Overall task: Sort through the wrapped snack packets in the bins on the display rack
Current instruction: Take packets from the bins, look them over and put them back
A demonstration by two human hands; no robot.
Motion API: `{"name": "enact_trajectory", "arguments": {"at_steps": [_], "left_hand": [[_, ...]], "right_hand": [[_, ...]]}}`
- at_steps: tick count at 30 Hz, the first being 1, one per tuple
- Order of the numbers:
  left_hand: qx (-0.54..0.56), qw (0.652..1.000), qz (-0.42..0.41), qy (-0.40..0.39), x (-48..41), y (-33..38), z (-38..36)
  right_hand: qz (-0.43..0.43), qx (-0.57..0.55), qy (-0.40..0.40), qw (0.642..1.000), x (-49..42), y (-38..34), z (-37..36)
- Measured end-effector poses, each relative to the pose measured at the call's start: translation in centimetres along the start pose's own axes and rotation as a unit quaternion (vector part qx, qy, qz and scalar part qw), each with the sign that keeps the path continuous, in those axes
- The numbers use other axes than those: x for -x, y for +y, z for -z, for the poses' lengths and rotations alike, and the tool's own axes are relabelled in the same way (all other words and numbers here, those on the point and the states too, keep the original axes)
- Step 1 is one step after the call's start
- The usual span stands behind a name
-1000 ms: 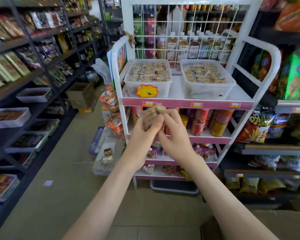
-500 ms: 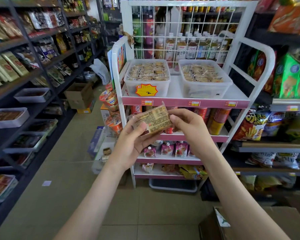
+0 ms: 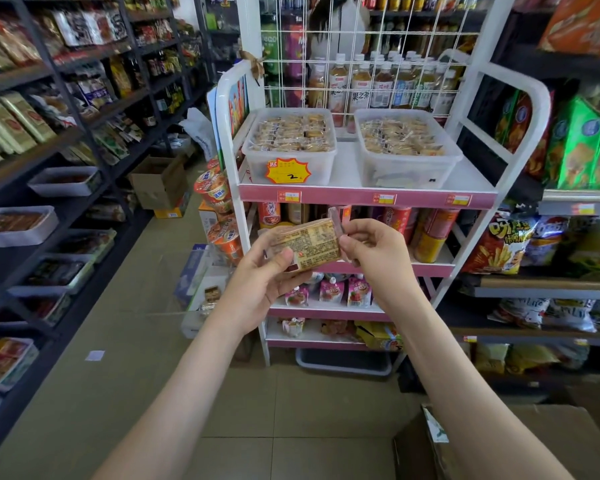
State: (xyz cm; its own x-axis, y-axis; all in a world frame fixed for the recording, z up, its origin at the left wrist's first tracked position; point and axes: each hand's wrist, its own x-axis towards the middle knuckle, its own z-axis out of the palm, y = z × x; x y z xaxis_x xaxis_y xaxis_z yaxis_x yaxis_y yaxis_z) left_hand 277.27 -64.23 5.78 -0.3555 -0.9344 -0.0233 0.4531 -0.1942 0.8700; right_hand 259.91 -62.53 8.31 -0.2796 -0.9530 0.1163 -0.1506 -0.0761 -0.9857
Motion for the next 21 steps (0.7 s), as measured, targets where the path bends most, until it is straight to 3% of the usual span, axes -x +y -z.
{"name": "enact_trajectory", "arguments": {"at_steps": [7, 11, 17, 21], "left_hand": [[-0.022, 1.000, 0.007, 0.016, -0.9, -0.4, -0.8], [-0.050, 0.998, -0.004, 0.039, -1.9, -0.6, -1.8], [-0.210, 0.976, -0.054, 0.030, -4.9, 0.7, -4.6], [-0.250, 0.965, -0.043, -0.064, -7.2, 2.1, -5.9]], "right_hand": [[-0.012, -0.042, 0.012, 0.999, -0.5, 0.9, 1.0], [0.050, 0.100, 0.043, 0.993, -1.4, 1.5, 1.7], [0.171, 0.191, -0.097, 0.962, -3.2, 0.9, 2.2], [0.159, 0.119, -0.107, 0.974, -5.6, 0.0, 3.0]]}}
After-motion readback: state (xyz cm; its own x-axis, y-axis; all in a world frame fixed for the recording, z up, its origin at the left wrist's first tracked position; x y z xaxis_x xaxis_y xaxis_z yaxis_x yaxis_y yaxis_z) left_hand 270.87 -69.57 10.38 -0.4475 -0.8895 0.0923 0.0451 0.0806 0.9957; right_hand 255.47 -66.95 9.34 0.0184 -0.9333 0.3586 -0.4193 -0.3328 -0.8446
